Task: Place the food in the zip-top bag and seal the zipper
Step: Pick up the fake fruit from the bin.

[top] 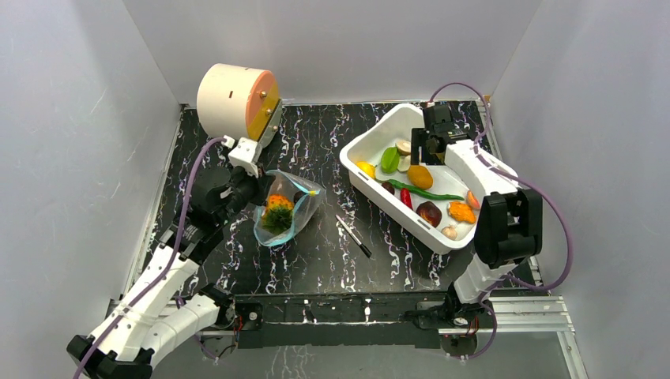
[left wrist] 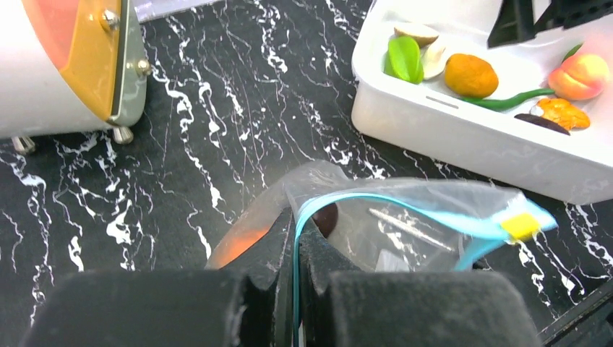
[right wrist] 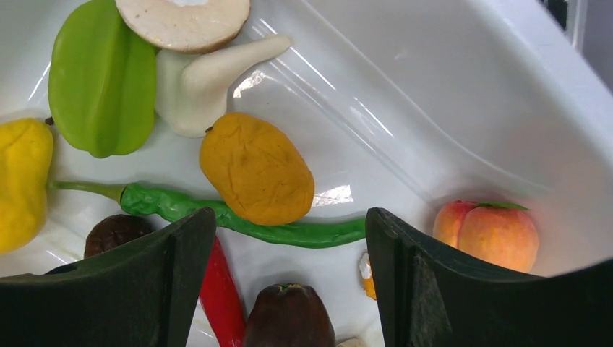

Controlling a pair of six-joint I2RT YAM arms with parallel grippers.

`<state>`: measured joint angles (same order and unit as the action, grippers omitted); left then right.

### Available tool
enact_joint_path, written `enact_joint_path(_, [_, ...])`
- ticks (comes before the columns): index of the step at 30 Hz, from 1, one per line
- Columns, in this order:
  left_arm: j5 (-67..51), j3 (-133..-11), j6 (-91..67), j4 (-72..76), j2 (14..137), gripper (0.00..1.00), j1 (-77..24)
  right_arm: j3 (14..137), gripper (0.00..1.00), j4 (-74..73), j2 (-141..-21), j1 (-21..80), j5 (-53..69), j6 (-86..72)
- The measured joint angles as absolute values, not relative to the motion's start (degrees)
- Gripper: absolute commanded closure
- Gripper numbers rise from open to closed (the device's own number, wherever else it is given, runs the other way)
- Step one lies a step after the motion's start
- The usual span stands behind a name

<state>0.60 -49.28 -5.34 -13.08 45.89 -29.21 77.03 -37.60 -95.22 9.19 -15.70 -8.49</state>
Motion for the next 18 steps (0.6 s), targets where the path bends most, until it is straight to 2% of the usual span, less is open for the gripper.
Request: enact_joint_path(18, [7.7, -47.7, 1.4, -9.3, 46.9, 1.0, -29.2, 76.3, 0.16, -35.1, -104.7, 9.2, -9.7, -4.2])
